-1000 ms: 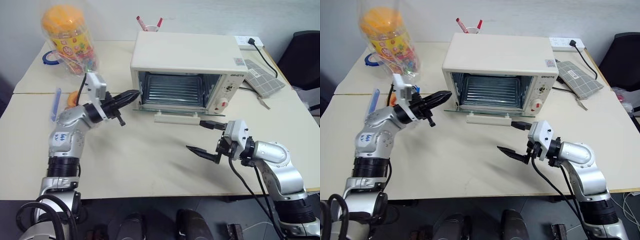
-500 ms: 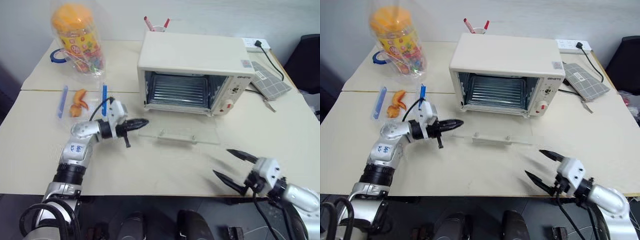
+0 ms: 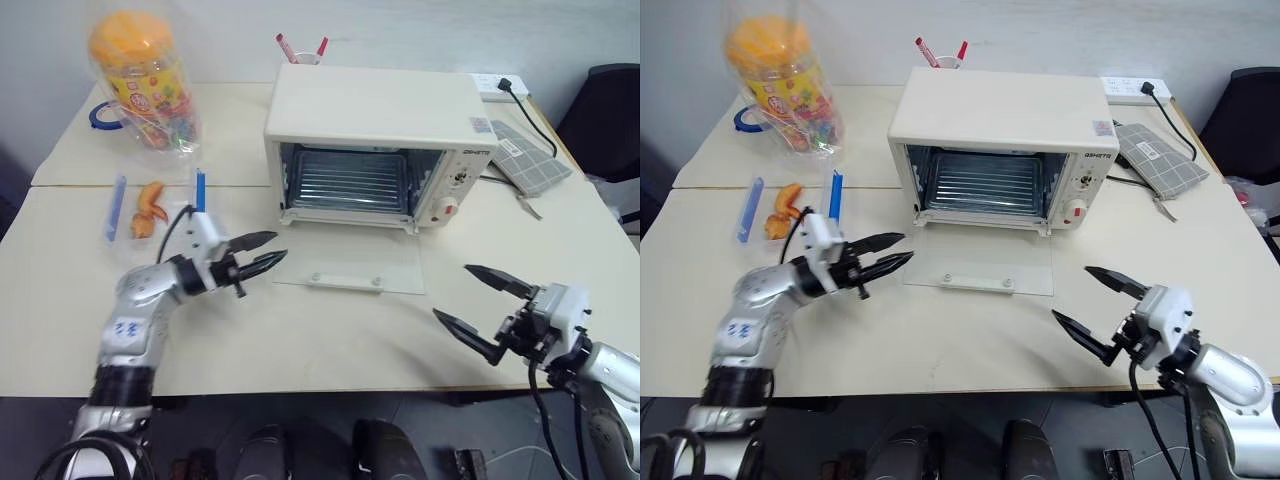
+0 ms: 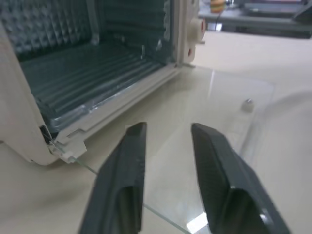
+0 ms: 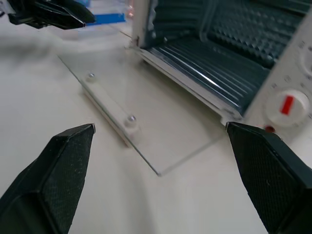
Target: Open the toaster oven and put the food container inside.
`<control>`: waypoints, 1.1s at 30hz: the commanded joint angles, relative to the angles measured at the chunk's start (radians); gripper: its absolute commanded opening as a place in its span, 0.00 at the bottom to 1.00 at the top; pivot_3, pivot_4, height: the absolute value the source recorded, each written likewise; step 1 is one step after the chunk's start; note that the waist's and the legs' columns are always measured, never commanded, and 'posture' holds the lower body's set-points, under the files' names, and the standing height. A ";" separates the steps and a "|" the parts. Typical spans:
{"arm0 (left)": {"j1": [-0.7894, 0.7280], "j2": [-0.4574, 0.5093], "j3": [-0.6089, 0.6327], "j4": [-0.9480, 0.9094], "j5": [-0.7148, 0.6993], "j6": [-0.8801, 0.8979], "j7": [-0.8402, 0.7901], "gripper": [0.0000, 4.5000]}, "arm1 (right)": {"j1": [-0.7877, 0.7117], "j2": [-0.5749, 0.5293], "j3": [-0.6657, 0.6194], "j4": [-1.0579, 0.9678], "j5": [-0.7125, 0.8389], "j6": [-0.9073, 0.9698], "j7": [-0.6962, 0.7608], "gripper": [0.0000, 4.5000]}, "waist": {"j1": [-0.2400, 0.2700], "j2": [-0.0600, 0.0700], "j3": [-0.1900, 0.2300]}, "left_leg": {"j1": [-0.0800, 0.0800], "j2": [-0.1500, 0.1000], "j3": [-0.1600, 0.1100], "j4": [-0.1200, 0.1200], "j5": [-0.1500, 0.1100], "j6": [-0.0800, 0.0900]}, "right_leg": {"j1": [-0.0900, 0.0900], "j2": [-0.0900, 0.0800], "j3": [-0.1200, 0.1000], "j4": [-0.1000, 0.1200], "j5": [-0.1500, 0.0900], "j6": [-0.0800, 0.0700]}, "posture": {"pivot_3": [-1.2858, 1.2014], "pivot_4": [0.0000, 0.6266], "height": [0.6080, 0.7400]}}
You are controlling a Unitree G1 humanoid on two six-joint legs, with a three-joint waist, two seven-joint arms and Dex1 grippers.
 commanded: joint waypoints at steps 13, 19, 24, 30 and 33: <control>0.663 -0.094 0.668 -0.206 -0.249 0.096 0.314 0.99 | -0.292 0.091 0.234 0.041 0.035 -0.004 0.086 1.00 | 0.018 -0.002 -0.001 | -0.001 -0.001 -0.005 0.000 -0.002 0.001 | 0.002 -0.004 -0.001 -0.006 0.000 -0.001 | 0.52 0.24 1.00; 0.647 -0.081 0.643 -0.400 -0.349 0.321 0.547 0.99 | -0.302 0.082 0.230 0.098 0.014 -0.033 0.114 1.00 | 0.021 -0.003 -0.001 | -0.001 -0.003 -0.006 0.000 -0.003 0.002 | 0.002 -0.014 0.000 -0.005 0.000 -0.001 | 0.52 0.24 1.00; 0.493 -0.013 0.644 -0.513 -0.681 0.657 0.960 0.99 | -0.291 0.071 0.232 0.115 0.020 -0.029 0.140 1.00 | 0.016 -0.002 -0.001 | -0.001 -0.003 -0.007 -0.001 -0.002 0.001 | 0.003 -0.013 0.001 -0.001 0.000 -0.001 | 0.52 0.24 1.00; 0.227 -0.027 0.483 -0.512 -1.186 0.635 1.824 0.99 | -0.294 0.074 0.234 0.149 0.011 -0.056 0.167 1.00 | 0.004 -0.003 -0.001 | 0.000 -0.004 -0.013 0.000 -0.001 0.000 | 0.007 -0.014 -0.001 -0.002 0.000 -0.001 | 0.52 0.24 1.00; 0.134 -0.024 0.416 -0.501 -1.236 0.577 2.021 0.99 | -0.287 0.077 0.234 0.153 0.004 -0.072 0.170 1.00 | 0.004 -0.003 -0.001 | 0.002 -0.004 -0.015 0.000 -0.001 0.000 | 0.011 -0.013 -0.002 -0.005 0.000 -0.001 | 0.52 0.24 1.00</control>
